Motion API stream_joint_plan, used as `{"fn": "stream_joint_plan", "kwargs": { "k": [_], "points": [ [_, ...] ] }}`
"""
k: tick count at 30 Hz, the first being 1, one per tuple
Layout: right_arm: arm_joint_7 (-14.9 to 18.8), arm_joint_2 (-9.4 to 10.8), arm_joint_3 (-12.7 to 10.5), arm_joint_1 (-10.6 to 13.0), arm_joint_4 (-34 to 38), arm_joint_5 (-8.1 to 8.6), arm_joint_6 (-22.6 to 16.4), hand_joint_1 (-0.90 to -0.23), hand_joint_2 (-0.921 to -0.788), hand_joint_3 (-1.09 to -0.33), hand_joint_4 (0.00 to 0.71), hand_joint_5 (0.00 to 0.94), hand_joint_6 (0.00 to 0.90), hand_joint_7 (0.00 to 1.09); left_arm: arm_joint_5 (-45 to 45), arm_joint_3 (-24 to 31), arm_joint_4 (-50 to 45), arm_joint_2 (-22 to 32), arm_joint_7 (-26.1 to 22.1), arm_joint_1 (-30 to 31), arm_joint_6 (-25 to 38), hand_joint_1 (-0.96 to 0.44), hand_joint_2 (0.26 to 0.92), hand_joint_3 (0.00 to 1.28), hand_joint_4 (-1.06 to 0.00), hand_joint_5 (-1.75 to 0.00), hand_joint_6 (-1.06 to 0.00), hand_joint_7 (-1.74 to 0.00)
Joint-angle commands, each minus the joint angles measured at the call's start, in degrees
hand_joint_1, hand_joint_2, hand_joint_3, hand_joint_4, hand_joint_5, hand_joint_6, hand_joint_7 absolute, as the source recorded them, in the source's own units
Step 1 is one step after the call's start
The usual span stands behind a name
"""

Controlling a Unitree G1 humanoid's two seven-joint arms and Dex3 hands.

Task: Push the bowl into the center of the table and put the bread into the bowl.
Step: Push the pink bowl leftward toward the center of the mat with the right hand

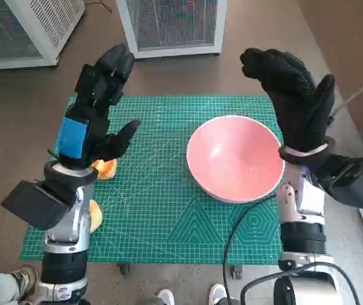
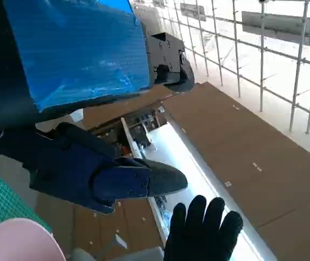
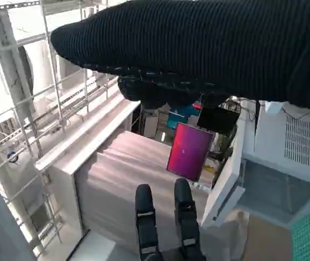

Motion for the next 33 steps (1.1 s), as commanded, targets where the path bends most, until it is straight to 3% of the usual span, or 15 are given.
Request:
{"fn": "stream_joint_plan", "kwargs": {
  "k": [1,33],
  "points": [
    [0.48,0.28,0.02,1.20,0.36,0.30,0.50,-0.559,-0.921,-0.624,0.238,0.000,0.338,0.02,0.18,0.00,-0.48,0.19,0.00,0.34,-0.31,-0.70,0.921,0.38,-0.26,0.00,-0.04,-0.51],
    [1.18,0.01,-0.48,0.50,1.75,0.33,-0.12,-0.557,-0.921,-0.622,0.240,0.001,0.337,0.02,1.12,0.03,0.21,0.07,0.56,0.14,-1.19,-0.70,0.921,0.38,-0.25,0.00,-0.04,-0.51]
  ]
}}
